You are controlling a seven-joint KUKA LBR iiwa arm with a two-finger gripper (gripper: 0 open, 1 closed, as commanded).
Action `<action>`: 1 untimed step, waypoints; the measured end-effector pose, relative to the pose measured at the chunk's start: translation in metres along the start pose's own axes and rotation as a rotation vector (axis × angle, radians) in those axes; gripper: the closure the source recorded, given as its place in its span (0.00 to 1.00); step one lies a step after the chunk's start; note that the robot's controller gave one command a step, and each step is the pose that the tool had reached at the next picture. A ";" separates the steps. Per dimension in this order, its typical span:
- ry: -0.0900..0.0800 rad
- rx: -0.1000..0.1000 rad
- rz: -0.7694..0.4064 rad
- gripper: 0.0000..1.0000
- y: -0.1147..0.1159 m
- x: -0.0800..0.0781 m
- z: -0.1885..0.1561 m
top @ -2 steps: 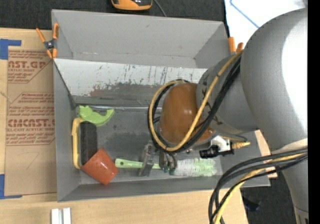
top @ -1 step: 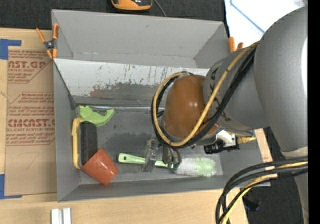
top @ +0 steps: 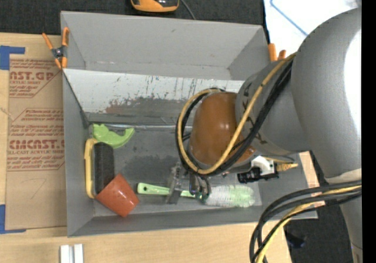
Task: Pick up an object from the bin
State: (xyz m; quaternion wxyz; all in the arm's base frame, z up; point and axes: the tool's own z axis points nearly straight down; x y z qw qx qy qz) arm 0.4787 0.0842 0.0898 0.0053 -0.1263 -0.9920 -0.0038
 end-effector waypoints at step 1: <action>-0.003 -0.002 0.000 1.00 0.001 0.000 -0.015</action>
Offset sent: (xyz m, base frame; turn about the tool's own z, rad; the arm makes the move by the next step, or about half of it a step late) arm -0.0009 -0.0002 0.0217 -0.0001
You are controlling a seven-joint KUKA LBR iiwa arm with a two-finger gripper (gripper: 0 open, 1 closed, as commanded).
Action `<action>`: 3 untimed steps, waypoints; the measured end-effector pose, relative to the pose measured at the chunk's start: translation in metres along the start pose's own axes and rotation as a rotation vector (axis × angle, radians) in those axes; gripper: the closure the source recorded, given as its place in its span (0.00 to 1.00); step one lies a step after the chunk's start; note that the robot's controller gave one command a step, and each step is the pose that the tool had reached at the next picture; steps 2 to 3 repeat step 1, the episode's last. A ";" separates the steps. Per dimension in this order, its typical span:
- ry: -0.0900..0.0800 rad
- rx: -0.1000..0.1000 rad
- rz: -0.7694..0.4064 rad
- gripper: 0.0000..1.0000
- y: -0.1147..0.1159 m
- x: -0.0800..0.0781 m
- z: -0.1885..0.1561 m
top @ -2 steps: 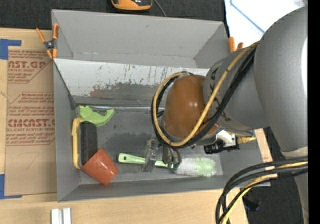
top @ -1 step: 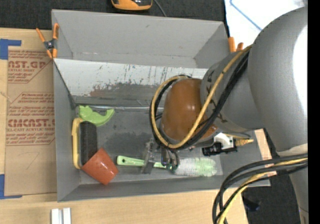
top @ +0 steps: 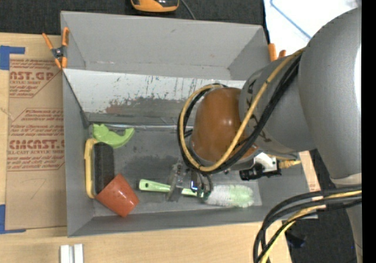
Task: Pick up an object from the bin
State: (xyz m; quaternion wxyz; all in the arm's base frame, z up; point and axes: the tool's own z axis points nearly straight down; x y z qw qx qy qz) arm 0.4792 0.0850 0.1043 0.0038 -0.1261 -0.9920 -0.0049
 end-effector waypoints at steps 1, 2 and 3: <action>0.003 0.002 0.000 1.00 0.000 0.001 -0.004; 0.003 0.002 0.000 1.00 0.000 0.001 -0.004; 0.003 0.002 0.000 1.00 0.000 0.001 -0.004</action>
Offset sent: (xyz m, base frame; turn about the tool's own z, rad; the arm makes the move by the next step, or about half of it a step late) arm -0.0004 -0.0003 0.0474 -0.0003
